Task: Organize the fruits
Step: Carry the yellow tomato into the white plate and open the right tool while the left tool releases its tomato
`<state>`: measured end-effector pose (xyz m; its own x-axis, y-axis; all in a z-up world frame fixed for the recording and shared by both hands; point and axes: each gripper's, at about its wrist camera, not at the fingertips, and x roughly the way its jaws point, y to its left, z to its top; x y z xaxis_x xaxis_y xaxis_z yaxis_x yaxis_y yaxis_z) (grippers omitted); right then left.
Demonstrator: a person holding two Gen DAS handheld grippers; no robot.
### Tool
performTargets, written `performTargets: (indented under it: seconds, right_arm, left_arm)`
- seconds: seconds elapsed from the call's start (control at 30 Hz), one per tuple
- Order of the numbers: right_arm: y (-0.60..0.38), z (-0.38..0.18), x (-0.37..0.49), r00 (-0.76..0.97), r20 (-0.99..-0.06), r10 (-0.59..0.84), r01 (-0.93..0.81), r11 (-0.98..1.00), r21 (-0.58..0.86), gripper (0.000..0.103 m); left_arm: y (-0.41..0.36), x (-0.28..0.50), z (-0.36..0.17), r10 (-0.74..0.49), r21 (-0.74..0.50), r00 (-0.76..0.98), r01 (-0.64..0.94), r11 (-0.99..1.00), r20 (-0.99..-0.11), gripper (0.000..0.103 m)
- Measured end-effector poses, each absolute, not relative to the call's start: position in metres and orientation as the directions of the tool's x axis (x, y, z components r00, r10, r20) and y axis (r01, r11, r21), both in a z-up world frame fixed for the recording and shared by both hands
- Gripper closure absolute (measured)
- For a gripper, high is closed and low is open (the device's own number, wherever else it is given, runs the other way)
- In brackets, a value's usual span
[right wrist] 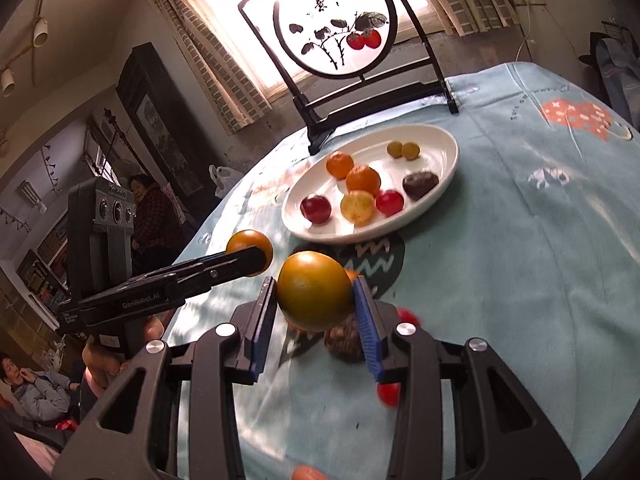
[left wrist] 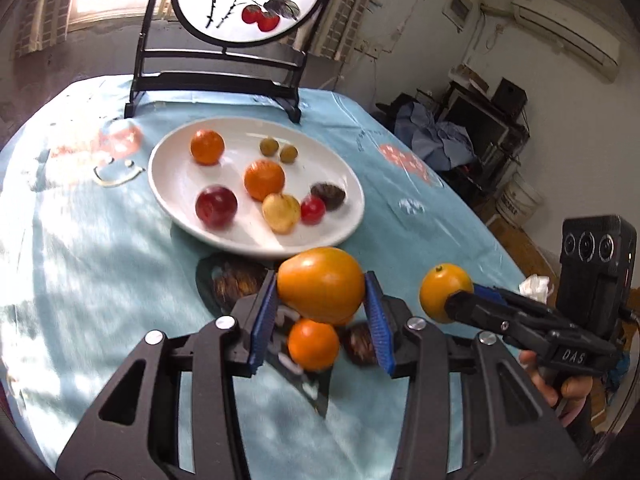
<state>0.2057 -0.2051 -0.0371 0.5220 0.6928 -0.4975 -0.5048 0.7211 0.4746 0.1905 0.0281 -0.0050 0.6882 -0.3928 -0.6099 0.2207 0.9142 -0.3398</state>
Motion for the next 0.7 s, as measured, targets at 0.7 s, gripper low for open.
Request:
performTargets:
  seconds: [0.7]
  right_arm:
    - [-0.165, -0.05, 0.343, 0.527, -0.593, 0.608, -0.417, 0.793, 0.443, 0.056]
  left_arm:
    - [0.066, 0.304, -0.017, -0.091, -0.203, 0.709, -0.075, 0.976, -0.7, 0.031]
